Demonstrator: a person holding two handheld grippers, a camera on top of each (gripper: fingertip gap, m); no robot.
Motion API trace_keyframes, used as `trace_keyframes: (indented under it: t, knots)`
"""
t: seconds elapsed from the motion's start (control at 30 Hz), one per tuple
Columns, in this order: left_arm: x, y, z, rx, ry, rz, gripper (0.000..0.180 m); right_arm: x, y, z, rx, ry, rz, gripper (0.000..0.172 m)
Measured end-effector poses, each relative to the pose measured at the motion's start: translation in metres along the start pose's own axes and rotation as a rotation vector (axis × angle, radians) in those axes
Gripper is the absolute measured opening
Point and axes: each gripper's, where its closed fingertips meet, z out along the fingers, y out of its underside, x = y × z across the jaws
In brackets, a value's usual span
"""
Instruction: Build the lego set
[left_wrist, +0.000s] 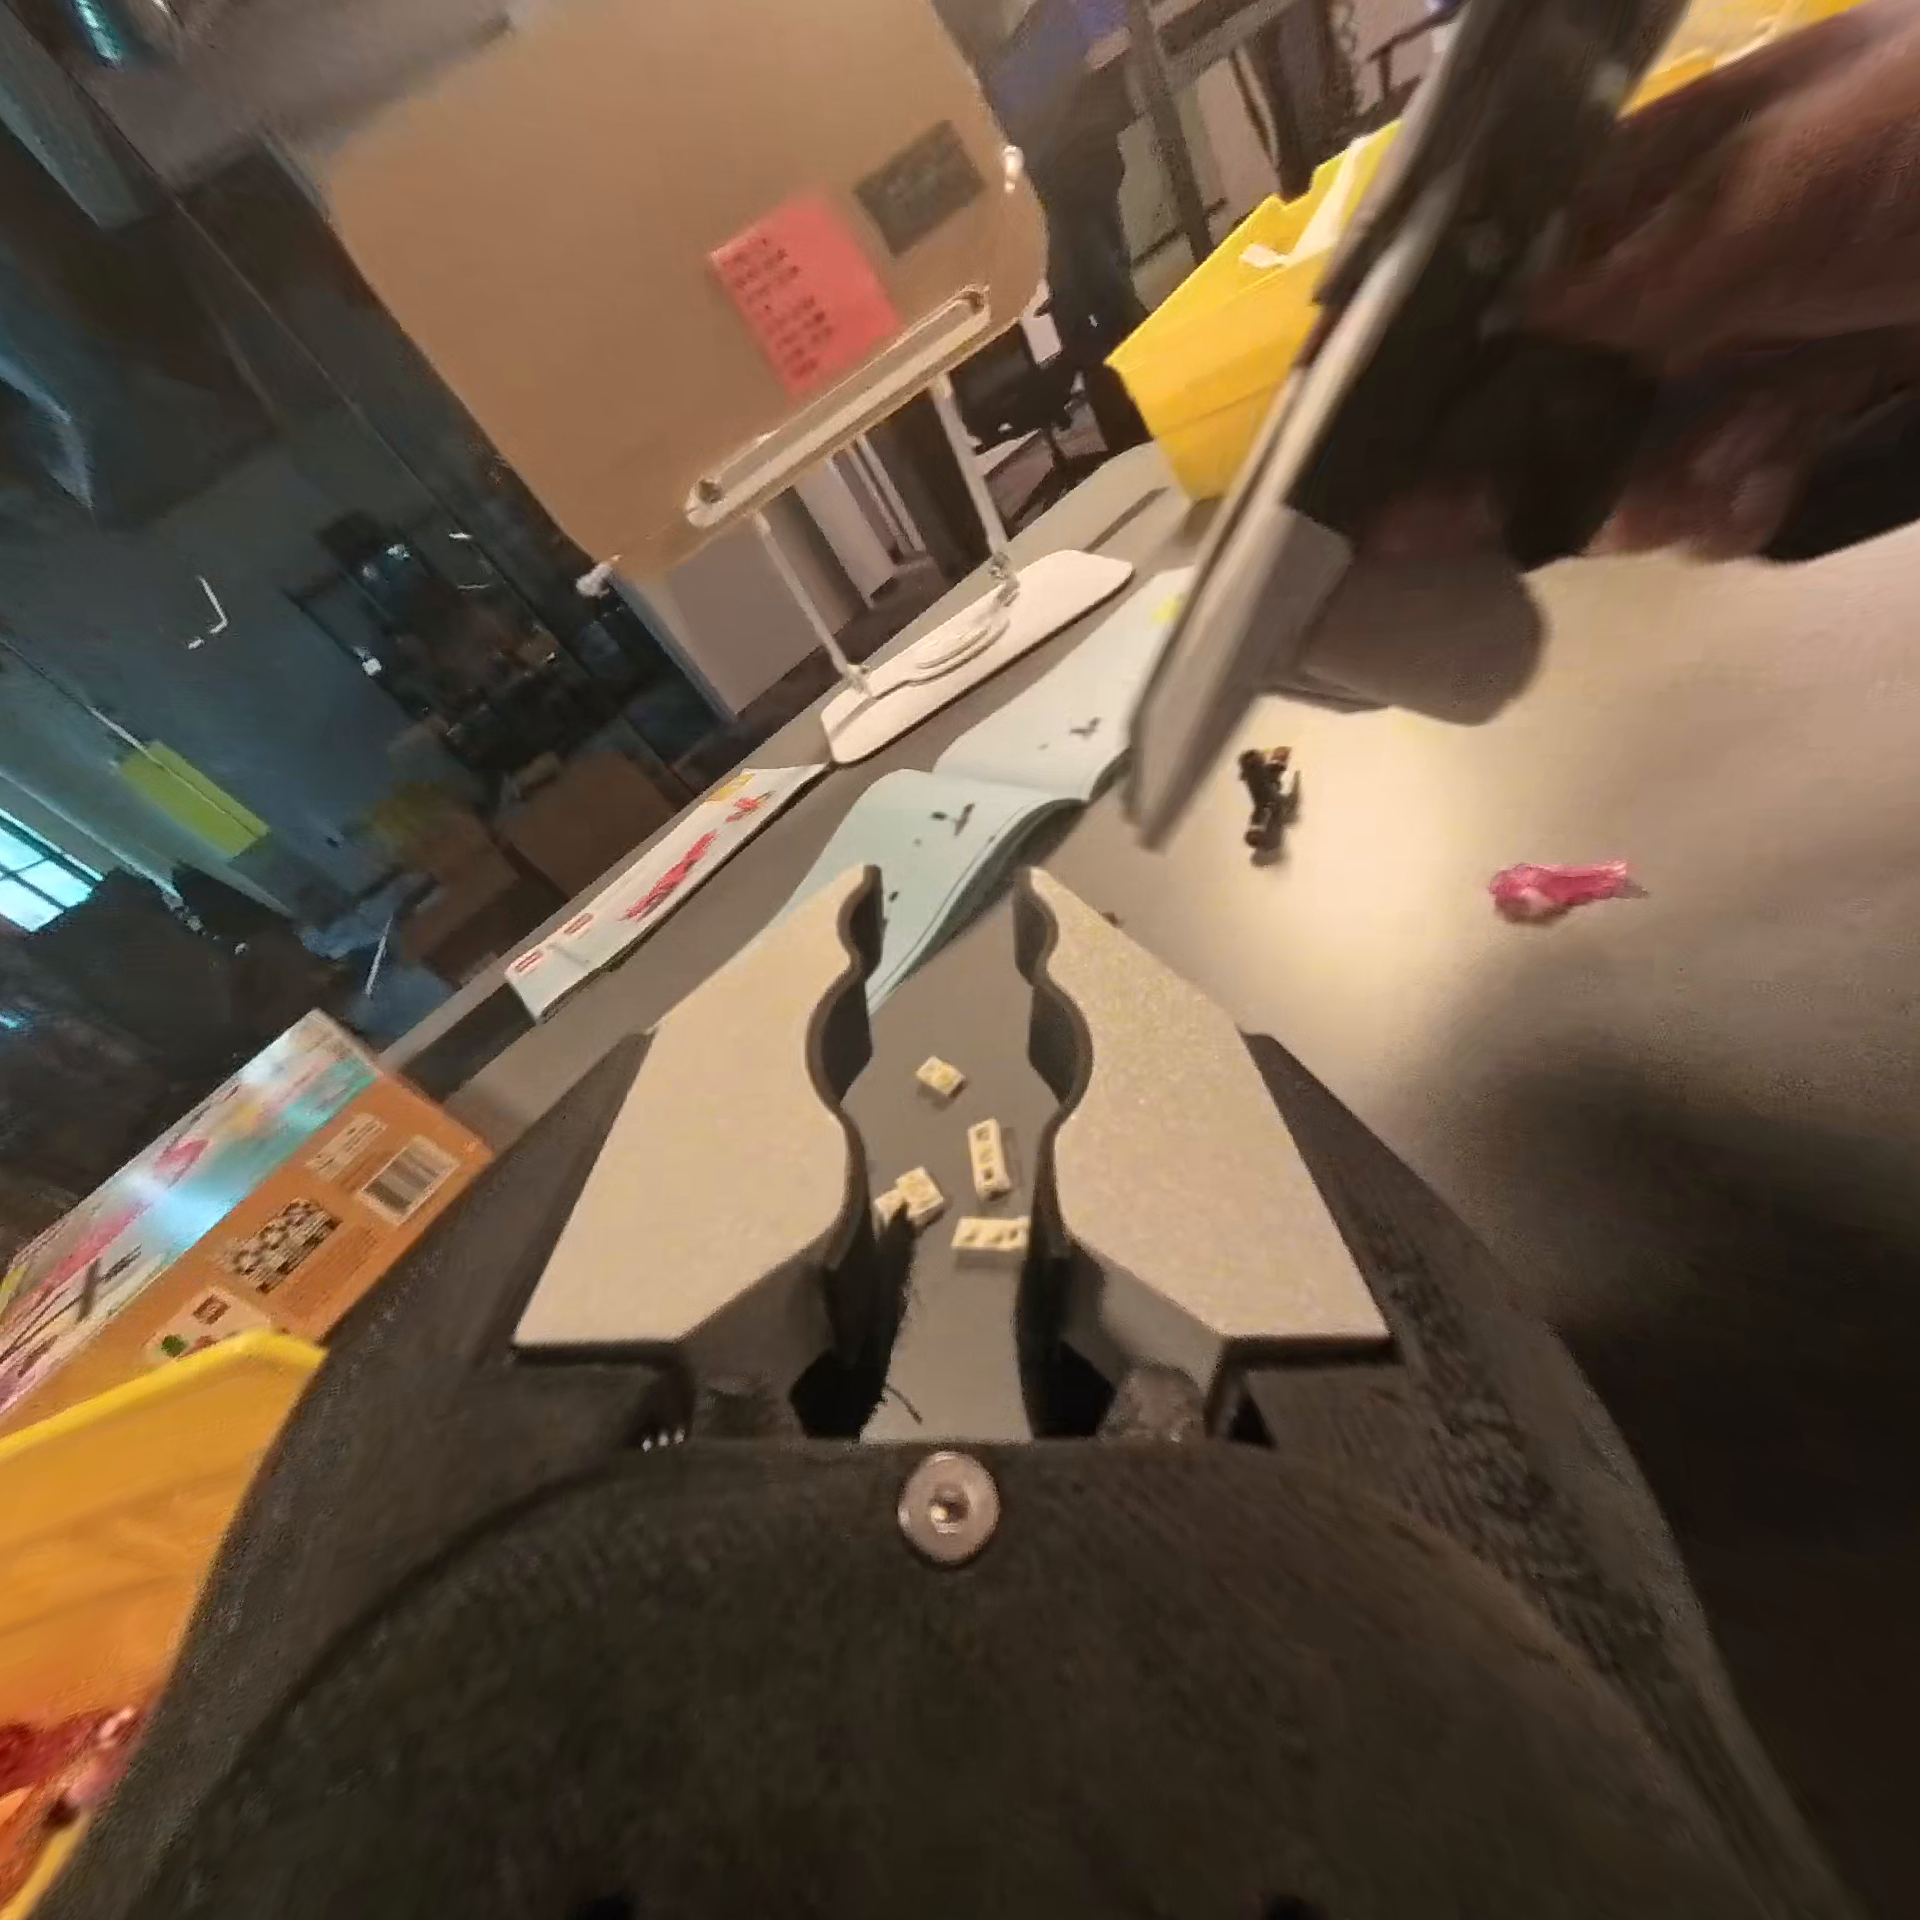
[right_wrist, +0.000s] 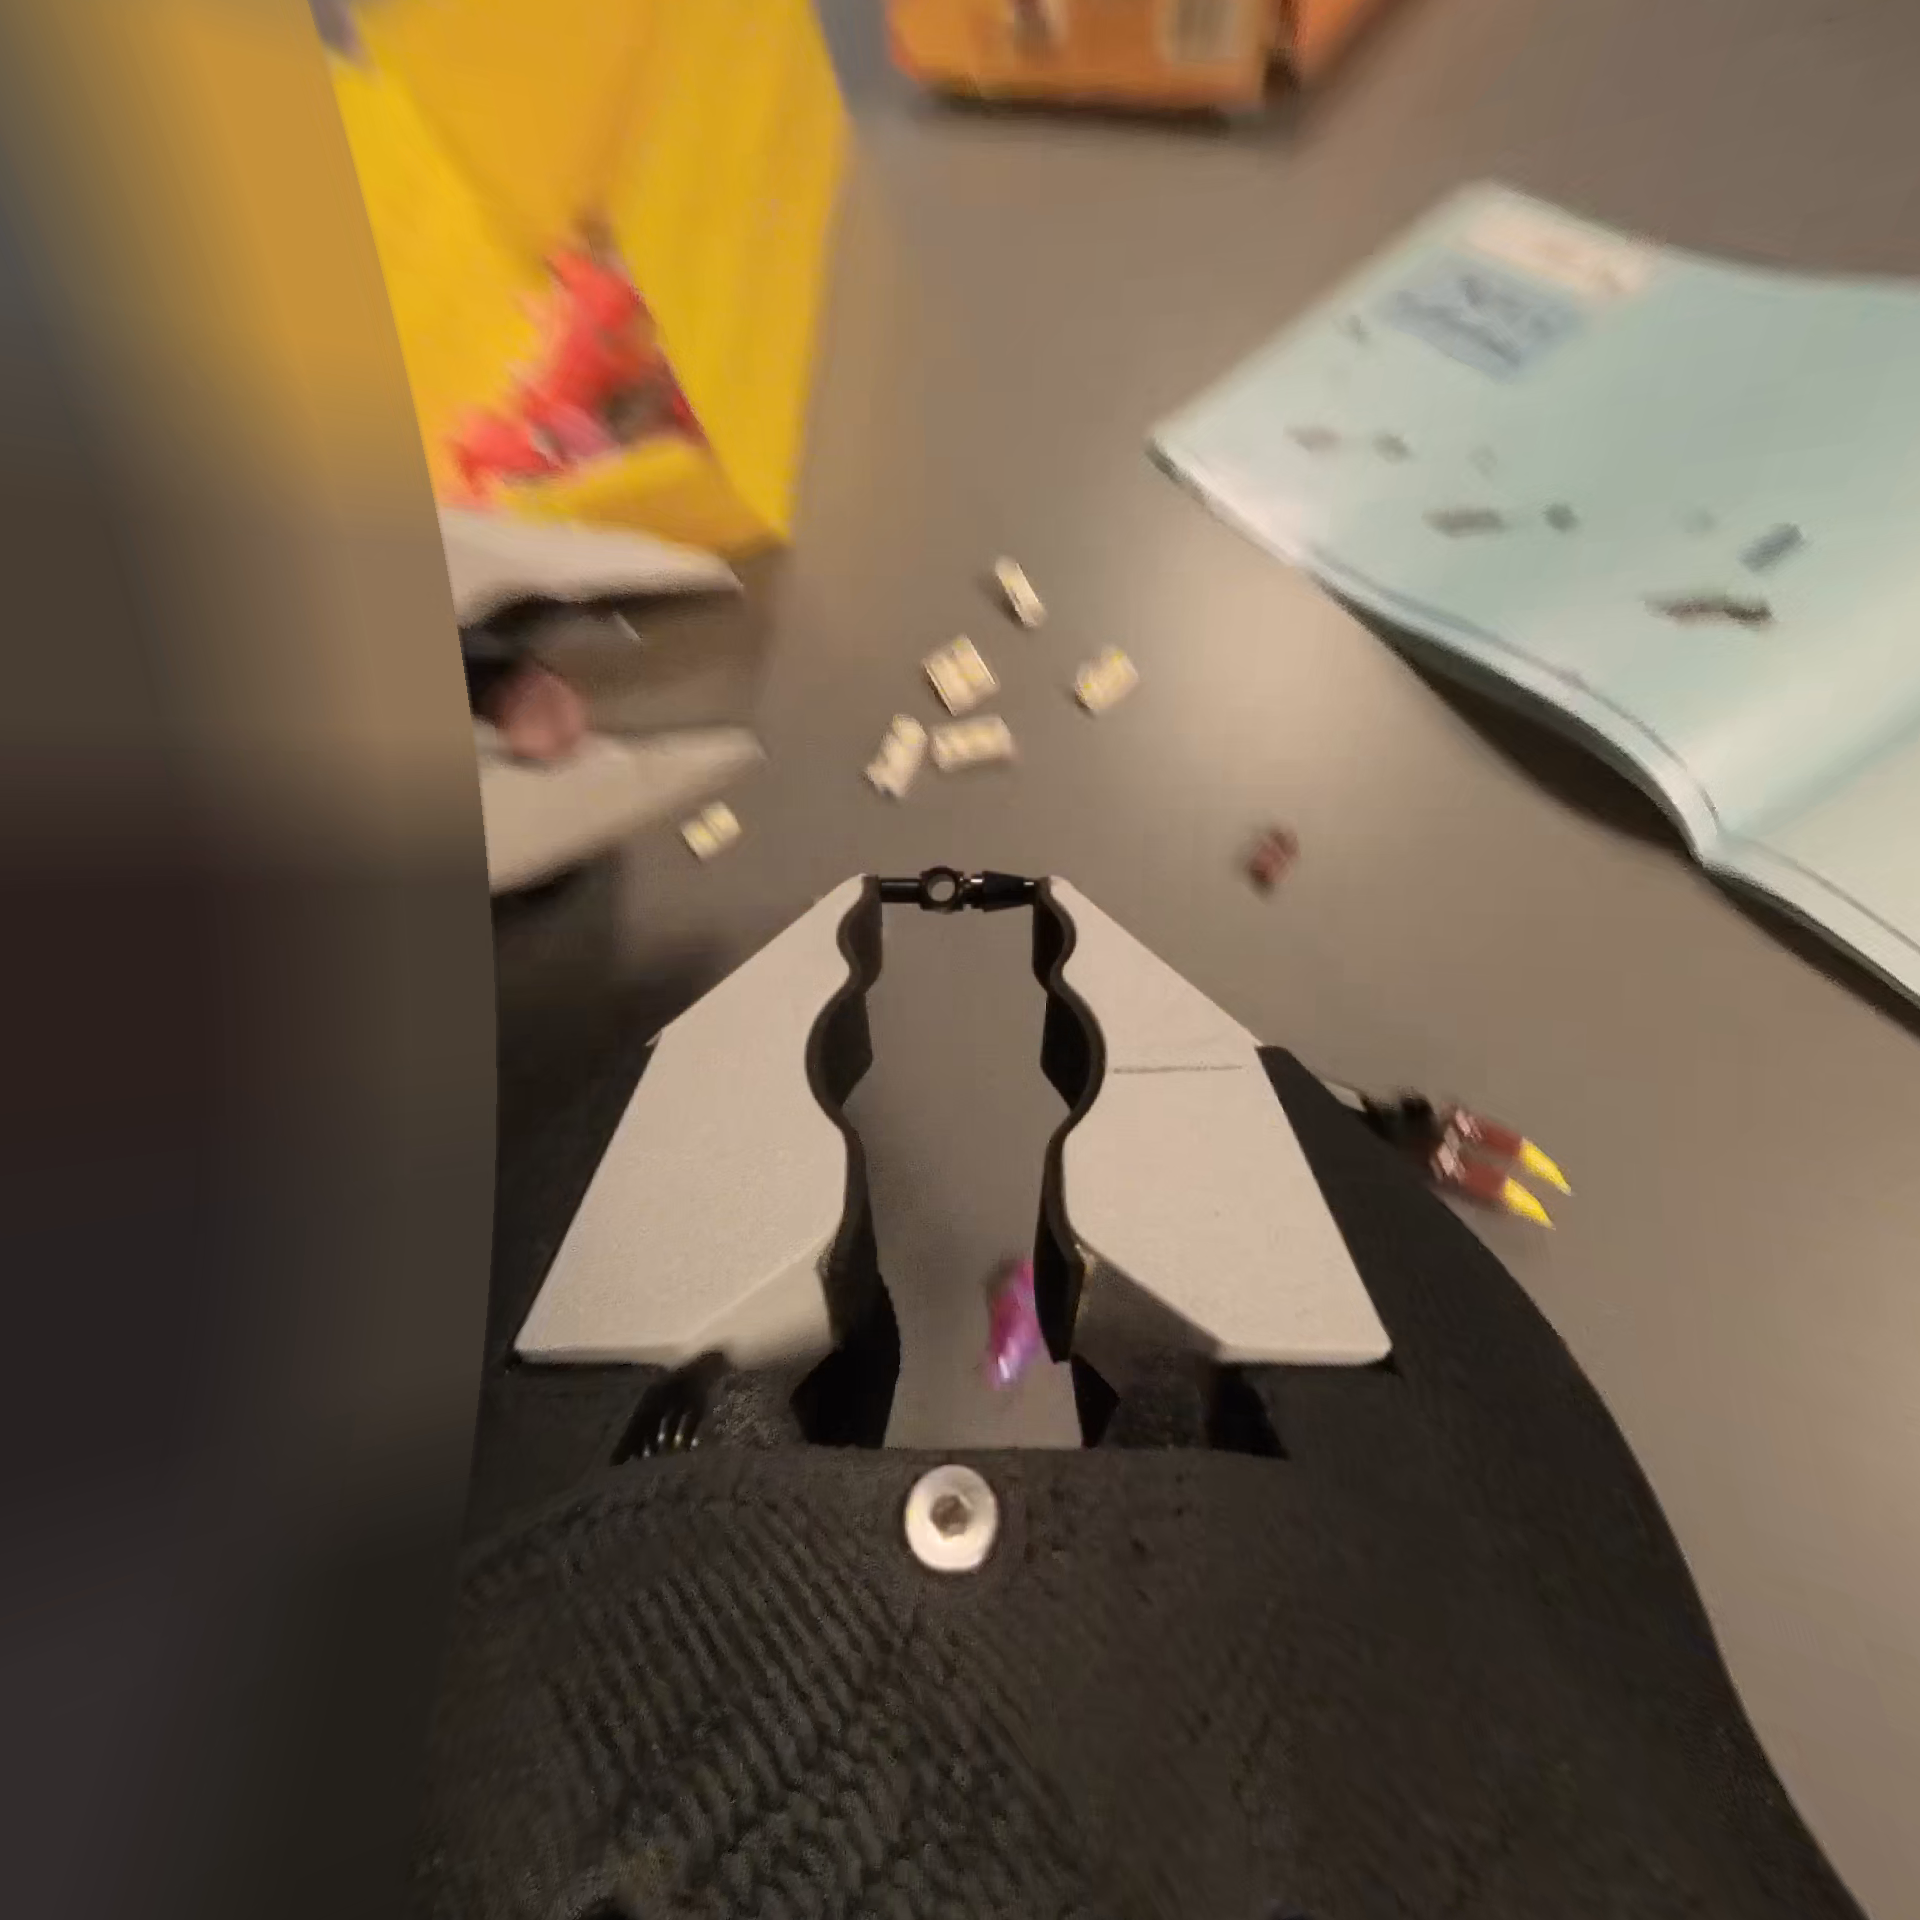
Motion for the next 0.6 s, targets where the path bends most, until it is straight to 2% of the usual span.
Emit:
trace_keyframes:
  t: [0.1, 0.2, 0.37, 0.5, 0.6]
  knots:
    - [-0.015, 0.002, -0.005, 0.022, -0.059, -0.04, 0.021, 0.011, 0.032, -0.001, -0.225, 0.124, -0.033, 0.028]
    - [-0.025, 0.002, -0.007, 0.029, -0.095, -0.11, 0.025, 0.011, 0.049, 0.006, -0.362, 0.174, -0.104, 0.028]
    - [-0.037, 0.005, -0.01, 0.026, -0.155, -0.154, 0.026, 0.013, 0.058, 0.017, -0.46, 0.25, -0.2, 0.028]
    - [-0.04, 0.007, -0.011, 0.019, -0.166, -0.186, 0.027, 0.014, 0.066, 0.02, -0.497, 0.258, -0.199, 0.029]
    - [-0.047, 0.007, -0.014, 0.028, -0.191, -0.22, 0.028, 0.01, 0.067, 0.015, -0.477, 0.229, -0.134, 0.056]
